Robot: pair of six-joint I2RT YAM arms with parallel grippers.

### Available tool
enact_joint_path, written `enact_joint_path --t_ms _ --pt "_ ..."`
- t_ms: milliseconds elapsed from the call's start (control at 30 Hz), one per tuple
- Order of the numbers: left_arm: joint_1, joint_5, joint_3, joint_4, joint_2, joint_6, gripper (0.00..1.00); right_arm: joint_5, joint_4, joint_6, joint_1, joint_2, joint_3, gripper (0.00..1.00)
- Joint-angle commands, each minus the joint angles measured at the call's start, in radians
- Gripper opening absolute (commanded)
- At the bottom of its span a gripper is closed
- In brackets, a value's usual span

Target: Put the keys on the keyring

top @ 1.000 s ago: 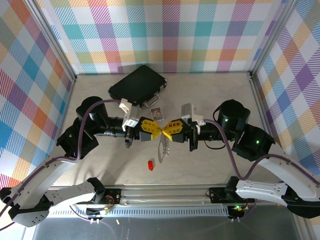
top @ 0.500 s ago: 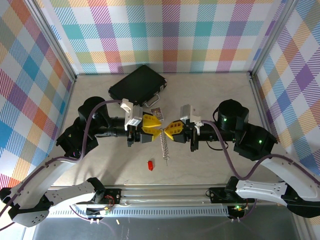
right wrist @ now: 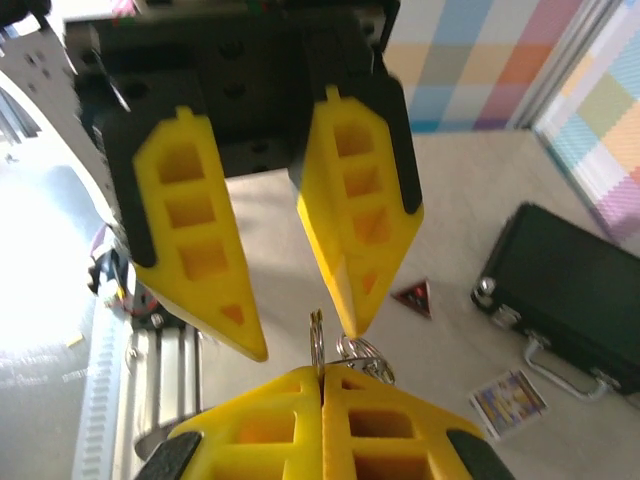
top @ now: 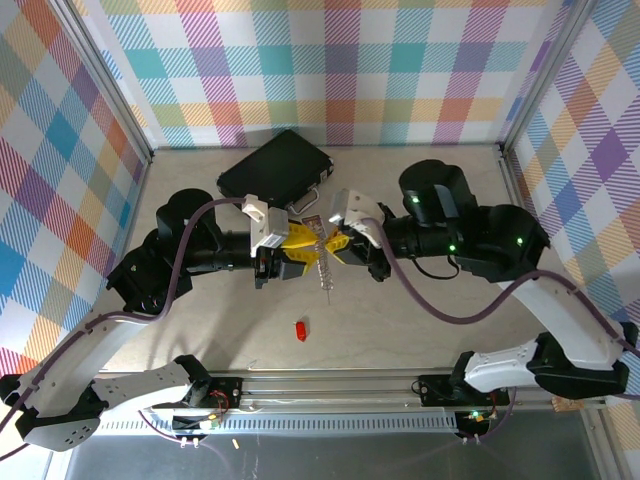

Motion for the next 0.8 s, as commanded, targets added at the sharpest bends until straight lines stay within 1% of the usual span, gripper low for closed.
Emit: enact_joint_path --t_ms 0,300,400,533,567,633,700,767 --pt "0.006 -0.013 0.01 0.005 0.004 0.009 0.32 0.113 -0.171 -0.07 0.023 0.043 0.099 0.0" --pt "0.006 -0.028 0.019 0.008 0.03 0.021 0.27 0.139 -0.235 -0.106 0.05 0.118 0.212 0.0" --pt "0.007 -0.034 0.018 0.004 0.035 0.028 0.27 0.129 -0.238 -0.109 0.055 0.128 0.225 0.0" --pt "0.007 -0.037 0.016 0.002 0.041 0.034 0.25 0.106 -0.224 -0.105 0.06 0.133 0.215 0.0" --pt "0.007 -0.036 0.016 0.001 0.04 0.036 0.22 0.105 -0.219 -0.103 0.063 0.133 0.211 0.0" --pt "0.006 -0.033 0.017 0.002 0.04 0.038 0.1 0.1 -0.21 -0.1 0.064 0.133 0.202 0.0" --pt "0.006 -0.029 0.015 0.003 0.04 0.036 0.0 0.092 -0.202 -0.098 0.065 0.13 0.194 0.0" --pt "0.006 -0.028 0.012 0.008 0.032 0.032 0.0 0.078 -0.184 -0.092 0.065 0.119 0.183 0.0"
